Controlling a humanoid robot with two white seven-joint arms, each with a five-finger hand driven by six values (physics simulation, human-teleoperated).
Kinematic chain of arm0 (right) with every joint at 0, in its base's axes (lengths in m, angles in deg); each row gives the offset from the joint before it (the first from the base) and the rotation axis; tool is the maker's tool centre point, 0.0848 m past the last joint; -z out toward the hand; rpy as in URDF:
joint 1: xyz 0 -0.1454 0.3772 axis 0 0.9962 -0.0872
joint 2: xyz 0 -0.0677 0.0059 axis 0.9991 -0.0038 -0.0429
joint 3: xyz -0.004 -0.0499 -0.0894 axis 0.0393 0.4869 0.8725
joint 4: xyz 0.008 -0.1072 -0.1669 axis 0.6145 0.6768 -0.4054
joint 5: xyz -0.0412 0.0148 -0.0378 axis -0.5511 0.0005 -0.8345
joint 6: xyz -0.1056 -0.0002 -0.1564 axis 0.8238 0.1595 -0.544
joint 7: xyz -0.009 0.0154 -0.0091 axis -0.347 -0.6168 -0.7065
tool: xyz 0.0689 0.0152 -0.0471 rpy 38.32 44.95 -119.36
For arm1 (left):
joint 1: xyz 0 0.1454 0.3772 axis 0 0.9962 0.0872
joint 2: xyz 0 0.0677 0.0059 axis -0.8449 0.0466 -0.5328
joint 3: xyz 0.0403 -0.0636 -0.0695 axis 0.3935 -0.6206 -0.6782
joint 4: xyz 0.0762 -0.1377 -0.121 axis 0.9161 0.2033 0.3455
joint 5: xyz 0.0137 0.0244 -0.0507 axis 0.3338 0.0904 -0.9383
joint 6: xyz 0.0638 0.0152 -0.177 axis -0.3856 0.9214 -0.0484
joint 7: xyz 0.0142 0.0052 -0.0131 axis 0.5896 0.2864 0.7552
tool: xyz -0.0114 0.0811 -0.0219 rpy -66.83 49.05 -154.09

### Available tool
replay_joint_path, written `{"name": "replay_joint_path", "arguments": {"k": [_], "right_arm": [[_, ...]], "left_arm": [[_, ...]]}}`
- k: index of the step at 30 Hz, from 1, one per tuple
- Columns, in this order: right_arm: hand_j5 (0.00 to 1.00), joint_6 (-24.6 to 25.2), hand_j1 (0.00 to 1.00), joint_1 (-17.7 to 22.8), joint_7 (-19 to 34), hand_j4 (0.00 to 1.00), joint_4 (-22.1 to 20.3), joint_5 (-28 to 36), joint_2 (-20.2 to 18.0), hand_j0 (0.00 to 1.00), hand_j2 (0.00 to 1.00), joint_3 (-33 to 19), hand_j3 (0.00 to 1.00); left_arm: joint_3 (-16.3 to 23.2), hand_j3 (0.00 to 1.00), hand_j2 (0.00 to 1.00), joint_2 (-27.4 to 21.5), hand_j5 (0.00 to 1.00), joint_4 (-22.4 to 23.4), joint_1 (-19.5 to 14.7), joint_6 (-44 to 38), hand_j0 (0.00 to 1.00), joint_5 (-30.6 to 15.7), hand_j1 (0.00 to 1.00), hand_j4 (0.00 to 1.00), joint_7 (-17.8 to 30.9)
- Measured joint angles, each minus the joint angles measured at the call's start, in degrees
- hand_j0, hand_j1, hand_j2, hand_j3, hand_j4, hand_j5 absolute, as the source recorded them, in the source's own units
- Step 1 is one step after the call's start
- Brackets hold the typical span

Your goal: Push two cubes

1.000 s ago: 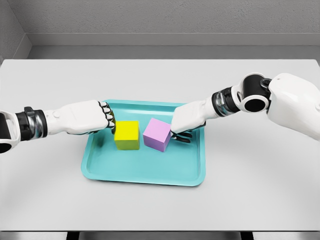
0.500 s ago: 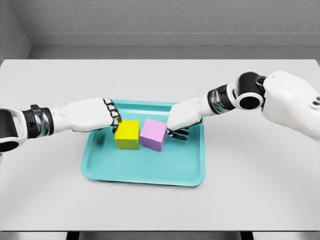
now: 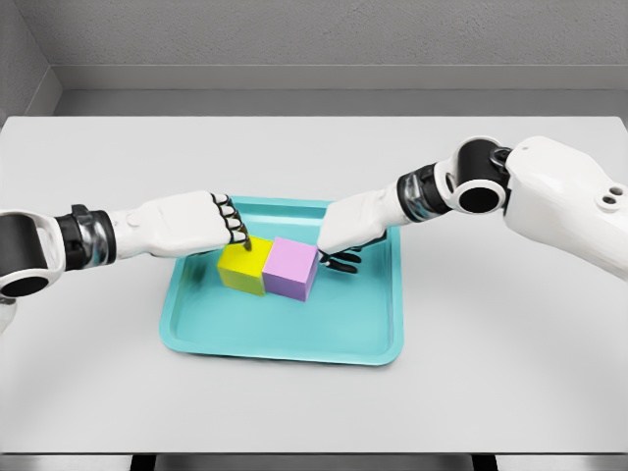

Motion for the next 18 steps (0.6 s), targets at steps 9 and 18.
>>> {"name": "replay_joint_path", "arguments": {"k": [9, 18], "right_arm": [[0.14, -0.37, 0.14, -4.13, 0.00, 0.14, -4.48, 0.22, -5.88, 0.14, 0.14, 0.05, 0.14], [1.00, -1.38, 1.00, 5.89, 0.01, 1.00, -11.65, 3.43, -23.09, 1.00, 1.00, -12.80, 1.00]], "left_arm": [[-1.12, 1.00, 1.00, -3.18, 1.00, -0.32, -0.17, 0.00, 1.00, -3.01, 1.00, 1.00, 0.00], [-9.56, 1.00, 1.00, -14.46, 1.00, 3.09, 4.57, 0.03, 1.00, -14.49, 1.00, 1.00, 0.00]]}}
